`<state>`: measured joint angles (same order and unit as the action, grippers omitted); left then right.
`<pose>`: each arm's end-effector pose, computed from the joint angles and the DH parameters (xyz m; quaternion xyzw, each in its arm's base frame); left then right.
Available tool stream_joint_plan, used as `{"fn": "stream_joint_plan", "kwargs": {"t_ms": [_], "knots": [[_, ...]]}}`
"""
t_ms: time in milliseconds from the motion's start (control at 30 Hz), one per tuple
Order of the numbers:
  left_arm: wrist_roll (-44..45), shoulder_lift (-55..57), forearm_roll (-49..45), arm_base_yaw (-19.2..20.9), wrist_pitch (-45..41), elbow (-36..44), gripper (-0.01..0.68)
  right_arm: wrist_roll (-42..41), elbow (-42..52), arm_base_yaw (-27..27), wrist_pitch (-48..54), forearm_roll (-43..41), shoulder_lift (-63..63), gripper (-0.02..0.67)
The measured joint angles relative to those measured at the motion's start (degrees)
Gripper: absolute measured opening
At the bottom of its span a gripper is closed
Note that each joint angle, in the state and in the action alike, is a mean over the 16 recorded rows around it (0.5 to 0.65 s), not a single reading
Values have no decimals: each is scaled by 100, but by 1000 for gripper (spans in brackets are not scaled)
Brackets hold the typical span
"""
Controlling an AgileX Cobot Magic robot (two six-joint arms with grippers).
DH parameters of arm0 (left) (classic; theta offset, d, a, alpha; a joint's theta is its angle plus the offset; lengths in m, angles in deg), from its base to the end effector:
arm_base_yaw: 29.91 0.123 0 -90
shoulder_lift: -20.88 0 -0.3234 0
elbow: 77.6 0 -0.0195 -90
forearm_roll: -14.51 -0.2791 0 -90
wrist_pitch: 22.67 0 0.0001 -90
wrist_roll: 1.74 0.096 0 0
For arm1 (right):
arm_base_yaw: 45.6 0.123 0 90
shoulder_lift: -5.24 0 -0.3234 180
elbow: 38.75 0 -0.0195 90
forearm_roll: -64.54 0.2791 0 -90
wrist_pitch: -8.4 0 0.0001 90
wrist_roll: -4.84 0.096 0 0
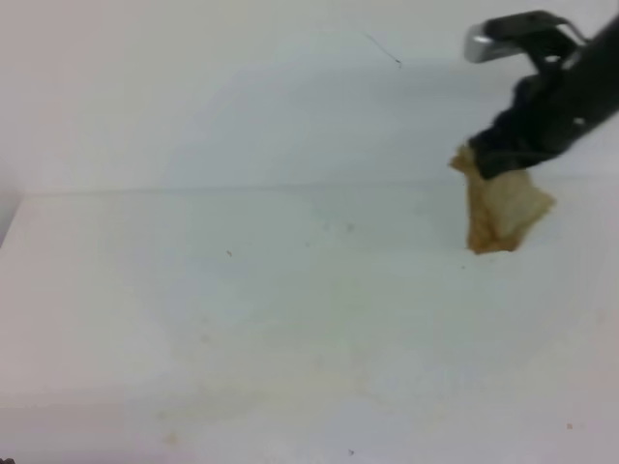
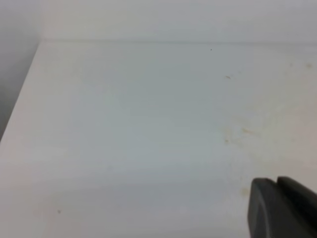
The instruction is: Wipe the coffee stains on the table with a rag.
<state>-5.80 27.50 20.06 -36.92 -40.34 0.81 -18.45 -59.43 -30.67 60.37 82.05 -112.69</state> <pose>0.0480 -0.0088 0.1828 -0.0068 0.7805 -0.1003 0.6170 0.4582 0.1457 0.3138 -0.2566 0.9196 0.1210 0.2718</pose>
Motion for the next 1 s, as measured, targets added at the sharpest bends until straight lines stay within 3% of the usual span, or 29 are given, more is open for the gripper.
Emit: {"fn": "stream_joint_plan", "kwargs": {"t_ms": [333, 567, 700, 1000], "knots": [[0, -19, 0, 1, 10, 27, -2, -778, 3514, -332, -2031, 529, 1835, 20], [0, 9, 0, 0, -5, -13, -3, -1225, 4739, -339, -2930, 1045, 1942, 36], [0, 19, 0, -1, -10, -27, -3, -1300, 4917, -339, -3070, 1139, 1842, 101], [0, 19, 0, -1, -10, -27, -3, -1380, 4592, -339, -2682, 1199, 1985, 347]]}}
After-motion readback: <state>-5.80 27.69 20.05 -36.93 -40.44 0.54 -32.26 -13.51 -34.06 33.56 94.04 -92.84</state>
